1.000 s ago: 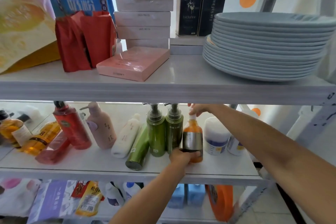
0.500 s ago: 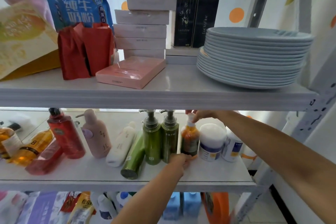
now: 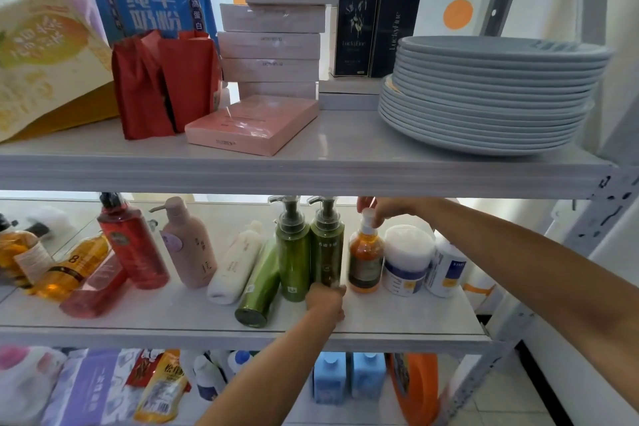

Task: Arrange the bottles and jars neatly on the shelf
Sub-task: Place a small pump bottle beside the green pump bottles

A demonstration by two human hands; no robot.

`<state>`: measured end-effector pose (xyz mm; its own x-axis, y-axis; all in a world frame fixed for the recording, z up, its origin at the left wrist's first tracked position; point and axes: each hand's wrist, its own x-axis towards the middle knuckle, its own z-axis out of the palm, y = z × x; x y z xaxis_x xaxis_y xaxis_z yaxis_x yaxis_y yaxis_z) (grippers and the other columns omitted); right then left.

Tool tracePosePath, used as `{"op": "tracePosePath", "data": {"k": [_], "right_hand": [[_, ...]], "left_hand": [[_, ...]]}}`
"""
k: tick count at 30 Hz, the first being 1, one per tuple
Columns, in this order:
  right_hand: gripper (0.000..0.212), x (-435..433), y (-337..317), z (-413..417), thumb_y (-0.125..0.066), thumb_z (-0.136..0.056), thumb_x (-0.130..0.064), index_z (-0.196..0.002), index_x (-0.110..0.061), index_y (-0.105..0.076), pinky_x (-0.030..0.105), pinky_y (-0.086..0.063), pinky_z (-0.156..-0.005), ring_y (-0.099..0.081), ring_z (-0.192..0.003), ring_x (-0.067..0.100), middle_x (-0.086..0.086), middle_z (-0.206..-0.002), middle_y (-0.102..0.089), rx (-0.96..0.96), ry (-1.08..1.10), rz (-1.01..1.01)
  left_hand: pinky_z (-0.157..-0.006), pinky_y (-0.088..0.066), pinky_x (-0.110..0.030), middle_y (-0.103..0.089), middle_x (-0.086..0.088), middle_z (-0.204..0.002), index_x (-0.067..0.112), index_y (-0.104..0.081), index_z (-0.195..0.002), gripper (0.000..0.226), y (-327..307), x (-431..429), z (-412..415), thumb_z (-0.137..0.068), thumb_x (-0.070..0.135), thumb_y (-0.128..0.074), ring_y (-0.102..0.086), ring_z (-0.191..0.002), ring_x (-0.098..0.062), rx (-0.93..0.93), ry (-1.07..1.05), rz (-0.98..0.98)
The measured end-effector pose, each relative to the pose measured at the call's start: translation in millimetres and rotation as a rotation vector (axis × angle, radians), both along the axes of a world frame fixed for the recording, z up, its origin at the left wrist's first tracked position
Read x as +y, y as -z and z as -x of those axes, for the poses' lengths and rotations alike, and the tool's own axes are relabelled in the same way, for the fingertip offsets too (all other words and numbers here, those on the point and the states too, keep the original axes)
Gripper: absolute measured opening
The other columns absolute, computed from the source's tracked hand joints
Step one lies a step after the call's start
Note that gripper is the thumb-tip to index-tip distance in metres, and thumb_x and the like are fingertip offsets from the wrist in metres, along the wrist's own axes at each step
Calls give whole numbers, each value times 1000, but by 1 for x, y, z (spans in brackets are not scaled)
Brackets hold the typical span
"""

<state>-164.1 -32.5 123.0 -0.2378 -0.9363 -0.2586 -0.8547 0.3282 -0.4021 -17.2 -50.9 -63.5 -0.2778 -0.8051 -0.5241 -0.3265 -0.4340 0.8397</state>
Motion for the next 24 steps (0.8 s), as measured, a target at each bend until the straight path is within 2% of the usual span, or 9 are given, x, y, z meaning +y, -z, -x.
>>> {"op": "tracePosePath", "data": {"k": [3, 5, 7, 10, 14, 17, 21, 23, 24], "right_hand": [[45, -1, 3, -1, -71, -79, -3, -120, -11, -55, 30, -50, -96, -54, -108, 22, 10, -123, -56, 5, 18, 37], [47, 1, 3, -1, -71, -80, -4, -124, -10, -54, 32, -48, -97, -54, -108, 21, 12, -125, -55, 0, 12, 28], [48, 5, 2, 0, -70, -81, -4, -125, -9, -53, 29, -48, -93, -51, -101, 18, 9, -118, -55, 0, 1, 22], [45, 11, 0, 0, -72, -80, -7, -121, -10, -55, 24, -48, -86, -51, -98, 16, 1, -108, -53, 11, 10, 61], [44, 10, 6, -2, -72, -80, -8, -121, -10, -56, 25, -47, -90, -52, -101, 17, 3, -113, -55, 38, 22, 118], [45, 7, 10, -5, -73, -80, -10, -121, -11, -55, 25, -45, -91, -53, -109, 21, 8, -123, -56, 68, 26, 150], [43, 4, 13, -3, -72, -81, -9, -120, -10, -55, 16, -47, -78, -53, -101, 17, 8, -123, -57, 83, 5, 106], [43, 4, 12, -3, -71, -81, -9, -120, -10, -54, 12, -46, -70, -51, -98, 15, 8, -122, -57, 82, -6, 90], [43, 5, 8, -7, -71, -82, -11, -121, -10, -54, 14, -47, -73, -51, -97, 14, 7, -122, -57, 73, -10, 73]], "left_hand": [[-48, -51, -30, -62, -24, -102, -1, -57, -112, 33, 0, -2, -6, -89, 21, -64, -60, -80, -33, -48, 14, 47], [-59, -57, -34, -62, -21, -91, 0, -59, -101, 29, 0, -3, -10, -88, 26, -64, -61, -76, -35, -90, 27, 81], [-65, -58, -36, -61, -19, -84, 4, -58, -91, 27, -1, -4, -14, -87, 30, -65, -64, -77, -37, -117, 47, 104], [-74, -60, -39, -66, -19, -87, 10, -55, -81, 29, -3, -6, -16, -86, 37, -64, -68, -83, -37, -166, 96, 153], [-73, -60, -38, -70, -22, -94, 3, -58, -94, 35, -2, -9, -18, -88, 38, -63, -71, -81, -37, -183, 139, 163], [-76, -60, -43, -68, -22, -99, -1, -60, -103, 45, 1, -12, -19, -83, 38, -70, -68, -90, -39, -179, 153, 118], [-65, -60, -36, -68, -20, -89, -4, -62, -101, 48, -1, -13, -25, -80, 37, -74, -70, -84, -39, -185, 150, 90], [-70, -61, -37, -68, -18, -82, -3, -64, -96, 44, -3, -13, -29, -81, 37, -73, -70, -82, -36, -208, 142, 108], [-73, -61, -38, -68, -17, -82, -1, -64, -94, 40, -2, -13, -30, -81, 36, -72, -70, -81, -35, -224, 138, 120]]}}
